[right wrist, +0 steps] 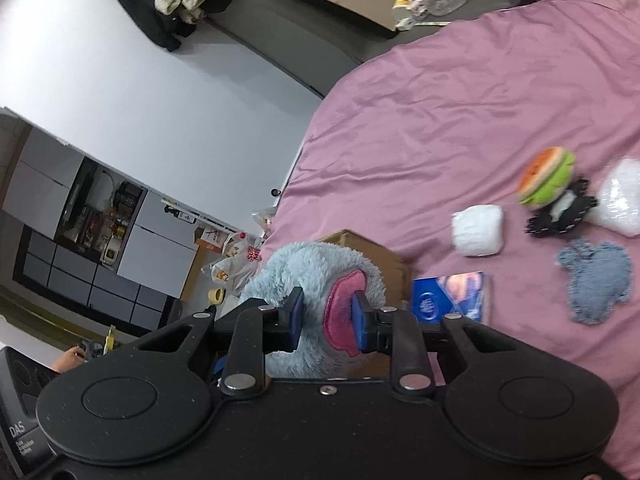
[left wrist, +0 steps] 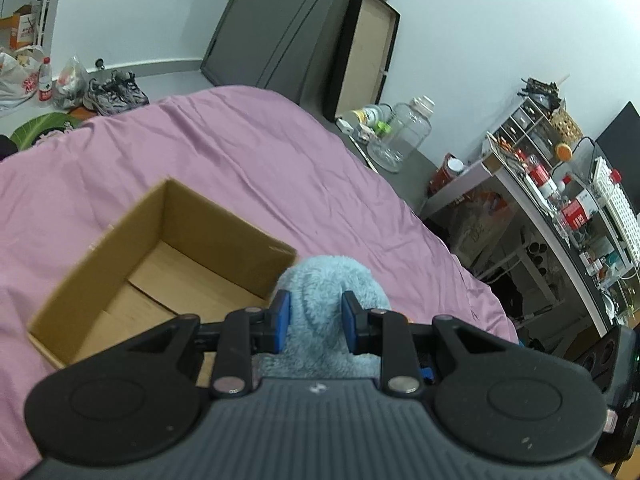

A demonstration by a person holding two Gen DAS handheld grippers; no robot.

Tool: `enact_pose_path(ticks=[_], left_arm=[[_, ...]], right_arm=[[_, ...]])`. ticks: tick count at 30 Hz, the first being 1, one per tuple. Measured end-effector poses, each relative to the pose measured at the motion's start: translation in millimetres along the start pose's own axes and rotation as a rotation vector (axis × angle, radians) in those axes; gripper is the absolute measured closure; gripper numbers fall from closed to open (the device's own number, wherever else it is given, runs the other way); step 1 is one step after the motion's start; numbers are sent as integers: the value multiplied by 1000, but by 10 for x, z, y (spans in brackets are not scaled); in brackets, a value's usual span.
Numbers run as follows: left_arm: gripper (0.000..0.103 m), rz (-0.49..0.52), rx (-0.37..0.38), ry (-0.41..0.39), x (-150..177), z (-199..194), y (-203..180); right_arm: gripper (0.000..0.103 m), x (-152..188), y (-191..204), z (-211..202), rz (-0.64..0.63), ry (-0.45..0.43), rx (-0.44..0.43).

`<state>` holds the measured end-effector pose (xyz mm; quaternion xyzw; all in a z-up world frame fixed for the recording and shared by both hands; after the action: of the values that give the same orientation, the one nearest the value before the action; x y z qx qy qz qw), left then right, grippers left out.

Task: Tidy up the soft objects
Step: 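Lift the grey plush with both grippers and carry it over the cardboard box, then open both grippers to drop the plush into the box and withdraw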

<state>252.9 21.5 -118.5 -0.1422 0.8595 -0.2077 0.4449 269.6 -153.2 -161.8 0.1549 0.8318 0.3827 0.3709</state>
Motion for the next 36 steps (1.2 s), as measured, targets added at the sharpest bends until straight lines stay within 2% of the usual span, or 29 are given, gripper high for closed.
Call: enact_pose_path(ticks=[11, 21, 29, 36], left_arm=[[77, -6, -20, -23, -262, 41, 479], [76, -35, -61, 23, -298, 385, 900], [76, -28, -89, 69, -283, 703, 1055], [76, -18, -105, 72, -373, 795, 1069]], right_arm=[[78, 256, 348, 387, -54, -11, -27], [78, 401, 313, 847, -46, 7, 29], [75, 406, 298, 1016, -71, -2, 60], [72, 367, 369, 1120, -93, 14, 59]])
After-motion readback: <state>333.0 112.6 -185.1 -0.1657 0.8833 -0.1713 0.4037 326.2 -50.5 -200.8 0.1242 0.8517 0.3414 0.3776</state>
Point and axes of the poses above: each gripper's, at about its wrist camera, not at the fingertips, and z roughly the way its jaws point, y to its left, x to its underside, the point moved 6 cm from there along z, roughly the way its jaws point, and after that the axes turned 12 degrees about -y, right-handed, at the moved point
